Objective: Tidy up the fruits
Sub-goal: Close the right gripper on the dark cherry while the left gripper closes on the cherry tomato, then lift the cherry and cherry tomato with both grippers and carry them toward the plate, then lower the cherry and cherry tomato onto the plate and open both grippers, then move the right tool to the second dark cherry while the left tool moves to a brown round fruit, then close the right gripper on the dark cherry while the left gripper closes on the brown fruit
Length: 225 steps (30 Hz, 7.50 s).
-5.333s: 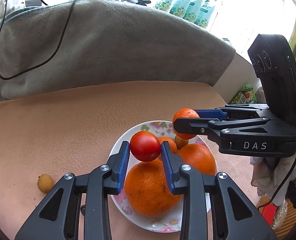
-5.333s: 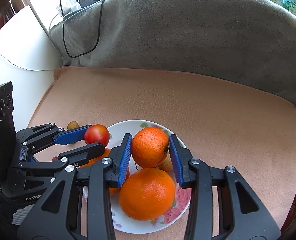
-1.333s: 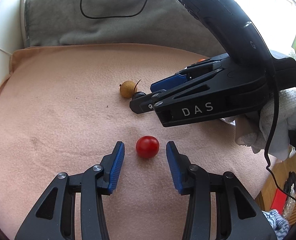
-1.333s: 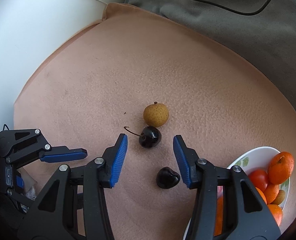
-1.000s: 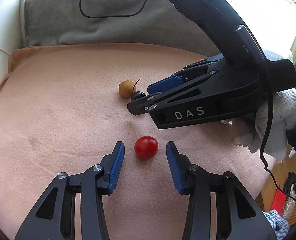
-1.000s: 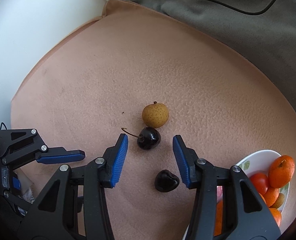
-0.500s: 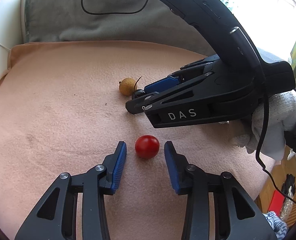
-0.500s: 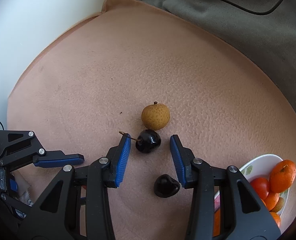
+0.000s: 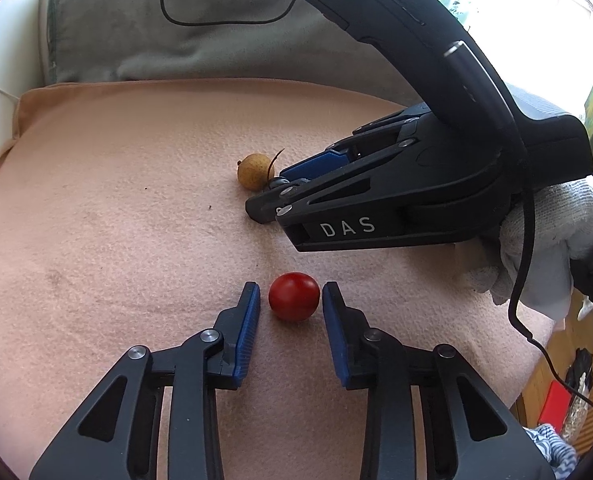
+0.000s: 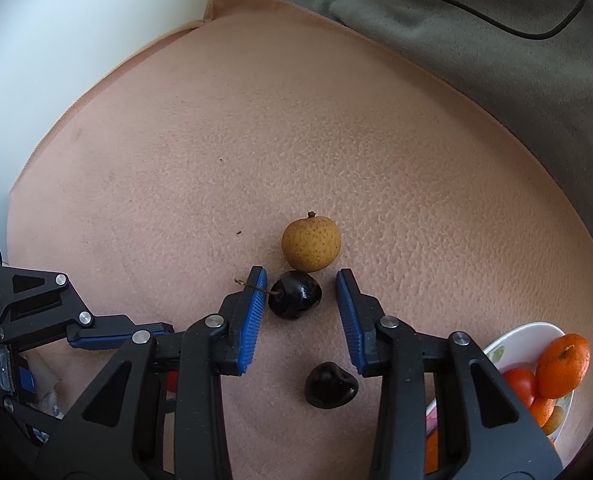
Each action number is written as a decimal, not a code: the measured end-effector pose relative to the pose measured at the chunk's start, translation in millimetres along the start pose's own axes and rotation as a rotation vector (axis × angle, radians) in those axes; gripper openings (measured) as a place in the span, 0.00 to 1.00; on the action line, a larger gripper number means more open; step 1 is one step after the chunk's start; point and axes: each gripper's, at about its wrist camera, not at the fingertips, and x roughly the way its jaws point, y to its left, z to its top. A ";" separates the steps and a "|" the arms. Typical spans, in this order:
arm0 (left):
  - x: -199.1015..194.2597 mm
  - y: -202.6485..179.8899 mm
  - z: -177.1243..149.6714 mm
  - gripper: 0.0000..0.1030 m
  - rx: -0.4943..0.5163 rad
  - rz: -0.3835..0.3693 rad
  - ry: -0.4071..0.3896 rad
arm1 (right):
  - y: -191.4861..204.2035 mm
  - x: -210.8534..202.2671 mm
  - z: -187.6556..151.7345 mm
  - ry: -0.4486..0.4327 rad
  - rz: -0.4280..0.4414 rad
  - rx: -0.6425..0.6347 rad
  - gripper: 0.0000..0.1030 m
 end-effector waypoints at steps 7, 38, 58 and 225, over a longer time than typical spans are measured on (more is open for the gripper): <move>0.4 3.2 -0.3 0.23 -0.019 -0.005 -0.004 | 0.1 -2.8 -0.1 -0.008 0.010 0.005 0.26; -32.7 -29.4 -4.1 0.23 0.010 -0.025 -0.059 | -35.3 -106.1 -69.1 -0.187 0.057 0.112 0.25; -19.5 -105.3 22.3 0.23 0.112 -0.137 -0.105 | -85.5 -160.9 -172.9 -0.311 -0.030 0.309 0.25; 44.9 46.3 77.4 0.24 -0.136 -0.120 0.066 | -2.9 -17.4 -41.0 0.049 0.054 -0.264 0.25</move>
